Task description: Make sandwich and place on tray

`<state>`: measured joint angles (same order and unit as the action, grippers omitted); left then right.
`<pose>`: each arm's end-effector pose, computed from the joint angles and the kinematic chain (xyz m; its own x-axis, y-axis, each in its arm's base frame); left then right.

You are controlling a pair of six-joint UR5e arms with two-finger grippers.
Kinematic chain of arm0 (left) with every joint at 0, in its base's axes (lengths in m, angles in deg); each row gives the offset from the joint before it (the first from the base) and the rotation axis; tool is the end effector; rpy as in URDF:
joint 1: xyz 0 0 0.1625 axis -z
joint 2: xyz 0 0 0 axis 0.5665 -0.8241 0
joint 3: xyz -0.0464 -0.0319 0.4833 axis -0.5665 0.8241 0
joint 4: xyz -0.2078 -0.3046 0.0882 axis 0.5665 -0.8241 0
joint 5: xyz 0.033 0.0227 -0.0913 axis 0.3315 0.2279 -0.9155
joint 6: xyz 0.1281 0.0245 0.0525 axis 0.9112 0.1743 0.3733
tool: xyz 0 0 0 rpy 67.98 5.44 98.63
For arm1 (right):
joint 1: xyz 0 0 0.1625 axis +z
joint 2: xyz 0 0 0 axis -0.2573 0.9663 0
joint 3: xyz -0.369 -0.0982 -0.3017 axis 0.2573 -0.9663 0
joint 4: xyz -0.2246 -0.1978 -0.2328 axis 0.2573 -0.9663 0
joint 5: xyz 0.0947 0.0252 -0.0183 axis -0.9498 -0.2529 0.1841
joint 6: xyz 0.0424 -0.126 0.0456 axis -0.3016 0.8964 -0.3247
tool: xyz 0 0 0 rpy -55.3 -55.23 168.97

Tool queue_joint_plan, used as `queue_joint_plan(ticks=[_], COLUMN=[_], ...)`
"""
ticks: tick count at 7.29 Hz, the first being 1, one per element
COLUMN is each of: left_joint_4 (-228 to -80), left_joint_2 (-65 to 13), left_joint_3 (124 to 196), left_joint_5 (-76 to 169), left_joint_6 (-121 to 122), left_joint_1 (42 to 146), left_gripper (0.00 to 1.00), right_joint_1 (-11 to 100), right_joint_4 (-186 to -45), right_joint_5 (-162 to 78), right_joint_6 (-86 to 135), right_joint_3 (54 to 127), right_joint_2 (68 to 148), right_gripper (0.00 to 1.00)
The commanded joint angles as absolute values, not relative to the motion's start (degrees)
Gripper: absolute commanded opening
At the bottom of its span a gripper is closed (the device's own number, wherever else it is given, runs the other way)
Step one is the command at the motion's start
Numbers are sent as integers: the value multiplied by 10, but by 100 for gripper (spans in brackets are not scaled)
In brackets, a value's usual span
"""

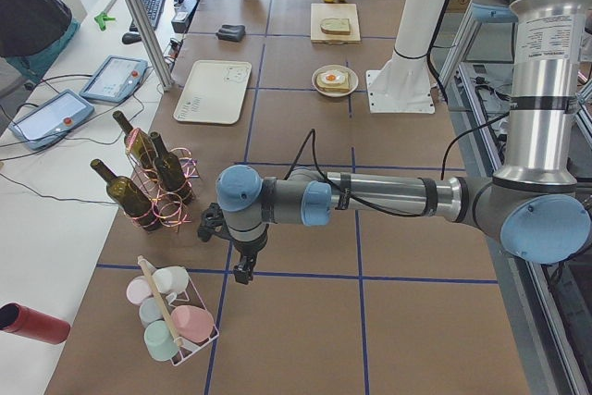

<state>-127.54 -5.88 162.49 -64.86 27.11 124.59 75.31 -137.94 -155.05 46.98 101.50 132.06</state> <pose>-0.0381 -0.4515 0.7308 0.7160 0.2313 -0.6586 -0.1499 0.9725 0.1785 0.0342 -0.4184 0.6803 0.6942 -0.1136 0.7108 0.0695 0.9934 0.0908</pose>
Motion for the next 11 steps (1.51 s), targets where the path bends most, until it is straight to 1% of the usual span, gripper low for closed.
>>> queue_joint_plan(ticks=[1,4,6,7,9,10,11], left_joint_4=[-1277,-1278,-1277,-1277,-1277,-1277,-1278], left_joint_2=[-57,-61,-61,-61,-59,-59,-59], left_joint_3=[1629,1637,1670,1675,1674,1675,1675], left_joint_5=[-649,-650,-650,-649,-649,-650,-650], left_joint_6=[271,270,268,268,269,269,269], left_joint_1=[1246,1246,1246,1246,1246,1246,1246], left_gripper=[100,100,100,100,100,100,100], right_joint_1=[752,748,725,702,626,576,525], right_joint_4=[-1362,-1349,-1331,-1249,-1071,-1001,-978], right_joint_5=[-1546,-1547,-1573,-1595,-1591,-1589,-1565], right_joint_6=[480,454,423,407,178,58,-29], right_joint_3=[1017,1010,1026,1027,1043,1046,1074], right_joint_2=[1321,1330,1335,1379,1423,1426,1434], right_gripper=[100,100,100,100,100,100,100])
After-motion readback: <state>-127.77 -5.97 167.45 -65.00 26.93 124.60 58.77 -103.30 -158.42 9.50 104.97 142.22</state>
